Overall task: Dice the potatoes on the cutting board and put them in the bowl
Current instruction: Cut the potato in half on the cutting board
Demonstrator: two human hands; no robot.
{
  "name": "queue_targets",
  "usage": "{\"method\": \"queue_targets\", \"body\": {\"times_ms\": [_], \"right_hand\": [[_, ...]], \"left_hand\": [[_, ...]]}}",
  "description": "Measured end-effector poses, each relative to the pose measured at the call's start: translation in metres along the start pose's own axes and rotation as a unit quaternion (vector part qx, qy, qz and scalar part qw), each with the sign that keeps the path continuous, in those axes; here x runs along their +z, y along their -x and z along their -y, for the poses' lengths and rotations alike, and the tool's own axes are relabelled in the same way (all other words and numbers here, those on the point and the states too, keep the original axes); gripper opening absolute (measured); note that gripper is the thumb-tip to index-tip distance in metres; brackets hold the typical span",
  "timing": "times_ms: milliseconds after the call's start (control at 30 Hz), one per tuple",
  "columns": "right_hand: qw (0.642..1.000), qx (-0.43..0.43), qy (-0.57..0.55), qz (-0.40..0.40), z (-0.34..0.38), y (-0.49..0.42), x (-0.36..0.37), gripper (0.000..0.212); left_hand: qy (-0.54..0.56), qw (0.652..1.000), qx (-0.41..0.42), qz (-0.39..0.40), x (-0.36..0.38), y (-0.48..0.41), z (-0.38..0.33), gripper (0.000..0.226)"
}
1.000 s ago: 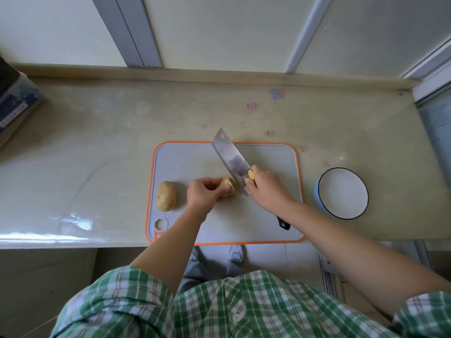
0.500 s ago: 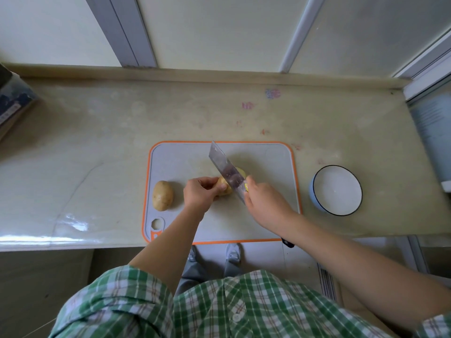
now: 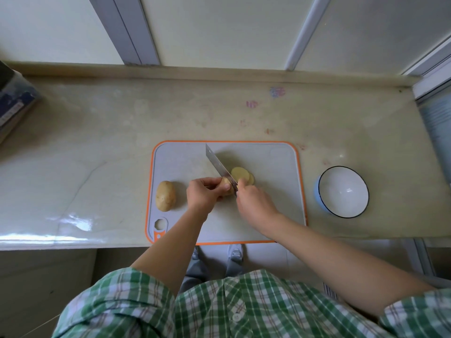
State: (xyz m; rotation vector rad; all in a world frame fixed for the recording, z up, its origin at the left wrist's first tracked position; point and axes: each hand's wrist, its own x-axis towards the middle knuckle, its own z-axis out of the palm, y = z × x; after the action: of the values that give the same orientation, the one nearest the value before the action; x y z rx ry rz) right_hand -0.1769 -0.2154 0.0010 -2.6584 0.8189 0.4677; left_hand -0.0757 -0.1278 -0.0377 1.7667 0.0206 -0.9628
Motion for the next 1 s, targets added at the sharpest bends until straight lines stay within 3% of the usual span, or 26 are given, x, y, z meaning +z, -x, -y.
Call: {"method": "queue_targets", "body": {"times_ms": [100, 233, 400, 633, 1000], "right_hand": [[1.0, -0.009, -0.002, -0.007, -0.004, -0.002, 0.01, 0.026], [0.996, 0.002, -0.083, -0.009, -0.021, -0.004, 0.006, 0.029], [0.991, -0.021, -0.131, -0.027, -0.022, -0.003, -0.02, 0.015], [0.994, -0.05, -0.089, -0.034, -0.014, 0.015, -0.044, 0.007], [0.998, -0.036, -0.052, -0.018, -0.018, 0.03, -0.033, 0.016]], "left_hand": [[0.002, 1.0, 0.002, 0.004, -0.001, -0.001, 0.003, 0.014], [-0.008, 0.999, 0.018, 0.028, -0.005, 0.0, 0.006, 0.03], [-0.012, 0.999, 0.029, 0.028, -0.005, 0.0, 0.009, 0.027], [-0.009, 0.999, 0.026, 0.018, -0.004, -0.003, 0.01, 0.023], [-0.017, 0.999, 0.022, 0.019, -0.005, -0.007, 0.012, 0.02]]}}
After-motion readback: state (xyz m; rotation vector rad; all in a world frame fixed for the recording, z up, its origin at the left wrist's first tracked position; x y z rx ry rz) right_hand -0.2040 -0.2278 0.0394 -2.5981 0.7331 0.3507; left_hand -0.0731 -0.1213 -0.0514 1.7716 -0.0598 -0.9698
